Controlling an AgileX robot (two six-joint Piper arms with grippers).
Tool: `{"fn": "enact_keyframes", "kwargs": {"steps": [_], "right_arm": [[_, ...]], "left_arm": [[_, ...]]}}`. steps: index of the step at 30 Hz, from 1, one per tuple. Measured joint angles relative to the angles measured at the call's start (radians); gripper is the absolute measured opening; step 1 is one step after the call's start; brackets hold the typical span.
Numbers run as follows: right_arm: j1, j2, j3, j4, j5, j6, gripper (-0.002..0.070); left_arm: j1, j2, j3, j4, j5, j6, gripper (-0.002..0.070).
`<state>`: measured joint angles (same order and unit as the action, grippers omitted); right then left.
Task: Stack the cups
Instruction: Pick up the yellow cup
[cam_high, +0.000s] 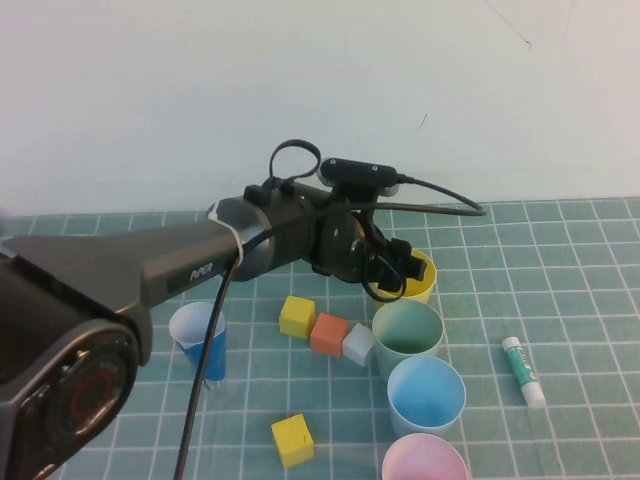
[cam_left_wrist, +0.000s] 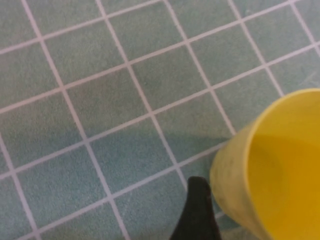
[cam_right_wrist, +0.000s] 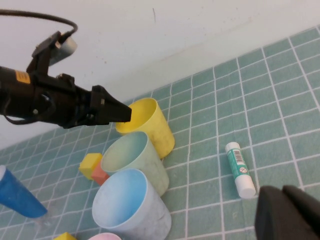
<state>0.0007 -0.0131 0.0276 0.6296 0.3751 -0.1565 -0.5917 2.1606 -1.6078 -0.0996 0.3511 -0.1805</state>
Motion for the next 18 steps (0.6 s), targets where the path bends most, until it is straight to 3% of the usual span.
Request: {"fn": "enact_keyframes", "kwargs": {"steps": [5,9,11,14,16,18], "right_arm": [[0.0,0.0,0.0,0.0,0.0,0.0,-0.0003],[0.0,0.0,0.0,0.0,0.0,-0.002,-0.0003],[0.0,0.0,0.0,0.0,0.002,-0.002,-0.0003],[0.0,0.0,0.0,0.0,0.002,-0.002,-0.0003],[0.0,0.0,0.0,0.0,0.002,-0.002,-0.0003],[0.0,0.0,0.0,0.0,0.002,-0.002,-0.0003]], "left_arm": [[0.0,0.035,0.0,0.036,-0.028,-0.034,0.047],[0.0,0.057,0.0,0.04,-0.052,-0.049,0.0412],[0.0,0.061,0.0,0.046,-0.055,-0.067,0.0322],[0.0,0.066,0.0,0.075,-0.073,-0.072,0.0115],[0.0,0.067,0.0,0.092,-0.095,-0.074,0.0048],[0.0,0.067,0.0,0.1,-0.117,-0.074,0.0025]]}}
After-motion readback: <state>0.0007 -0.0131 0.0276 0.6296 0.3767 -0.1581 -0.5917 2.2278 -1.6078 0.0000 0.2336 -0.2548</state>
